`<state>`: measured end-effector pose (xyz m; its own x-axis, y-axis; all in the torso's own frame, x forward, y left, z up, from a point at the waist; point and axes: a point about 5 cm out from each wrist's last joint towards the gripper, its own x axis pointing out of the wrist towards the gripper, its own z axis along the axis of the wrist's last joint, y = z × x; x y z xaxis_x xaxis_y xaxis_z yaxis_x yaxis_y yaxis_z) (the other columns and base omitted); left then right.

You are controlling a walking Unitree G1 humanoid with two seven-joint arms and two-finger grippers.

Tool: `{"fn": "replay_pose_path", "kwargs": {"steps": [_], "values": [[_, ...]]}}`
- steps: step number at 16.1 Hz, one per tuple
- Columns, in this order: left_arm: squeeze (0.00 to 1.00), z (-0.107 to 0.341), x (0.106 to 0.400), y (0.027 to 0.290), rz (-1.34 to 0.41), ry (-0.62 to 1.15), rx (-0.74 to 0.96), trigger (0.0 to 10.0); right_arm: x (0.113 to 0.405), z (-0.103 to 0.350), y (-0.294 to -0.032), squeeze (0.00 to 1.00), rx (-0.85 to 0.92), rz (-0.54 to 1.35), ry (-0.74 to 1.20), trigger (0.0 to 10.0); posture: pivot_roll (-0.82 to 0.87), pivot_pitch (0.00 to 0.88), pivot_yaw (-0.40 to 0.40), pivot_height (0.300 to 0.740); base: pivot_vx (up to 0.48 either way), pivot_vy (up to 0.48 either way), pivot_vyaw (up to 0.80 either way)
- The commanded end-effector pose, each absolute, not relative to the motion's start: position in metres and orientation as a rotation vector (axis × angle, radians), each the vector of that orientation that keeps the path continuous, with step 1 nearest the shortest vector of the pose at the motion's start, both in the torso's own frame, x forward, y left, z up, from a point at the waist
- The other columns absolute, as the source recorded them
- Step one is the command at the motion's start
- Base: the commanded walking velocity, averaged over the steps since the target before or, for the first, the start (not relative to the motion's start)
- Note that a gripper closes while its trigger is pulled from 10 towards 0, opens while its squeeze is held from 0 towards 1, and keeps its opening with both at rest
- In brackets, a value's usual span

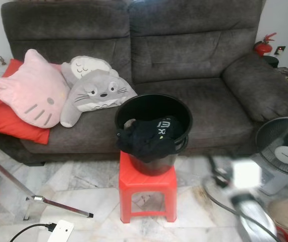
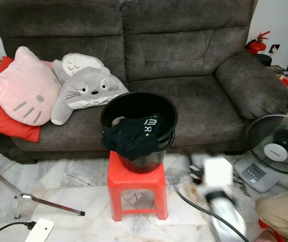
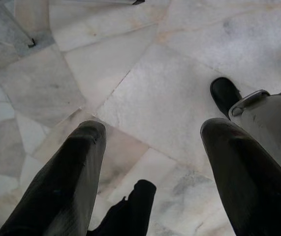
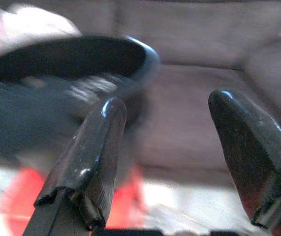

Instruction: Hang hanger

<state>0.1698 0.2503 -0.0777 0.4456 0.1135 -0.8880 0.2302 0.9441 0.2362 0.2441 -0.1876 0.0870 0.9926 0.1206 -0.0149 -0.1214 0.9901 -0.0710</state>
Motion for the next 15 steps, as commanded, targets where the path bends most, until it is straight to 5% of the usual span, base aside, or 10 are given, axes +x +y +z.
{"fn": "replay_pose_path", "kwargs": {"steps": [1,3,8,15], "values": [[0.00,-0.078,0.167,0.253,-0.073,1.121,0.366,10.0,0.247,0.096,-0.178,0.00,-0.020,0.171,0.008,10.0,-0.22,0.000,0.044,0.740,0.000,0.000,0.00],[0.00,-0.078,0.168,0.253,-0.073,1.120,0.365,10.0,0.250,0.094,-0.165,0.00,0.076,0.263,0.086,10.0,-0.22,0.000,0.037,0.740,0.000,0.000,0.00],[0.00,-0.077,0.170,0.252,-0.083,1.117,0.371,10.0,0.246,0.057,-0.188,0.00,0.228,0.142,0.373,10.0,-0.22,0.000,0.041,0.740,0.000,0.000,0.00],[0.00,-0.075,0.174,0.252,-0.080,1.110,0.373,10.0,0.279,0.077,-0.180,0.00,0.256,0.328,0.300,10.0,-0.24,0.000,0.060,0.740,0.000,0.000,0.00]]}}
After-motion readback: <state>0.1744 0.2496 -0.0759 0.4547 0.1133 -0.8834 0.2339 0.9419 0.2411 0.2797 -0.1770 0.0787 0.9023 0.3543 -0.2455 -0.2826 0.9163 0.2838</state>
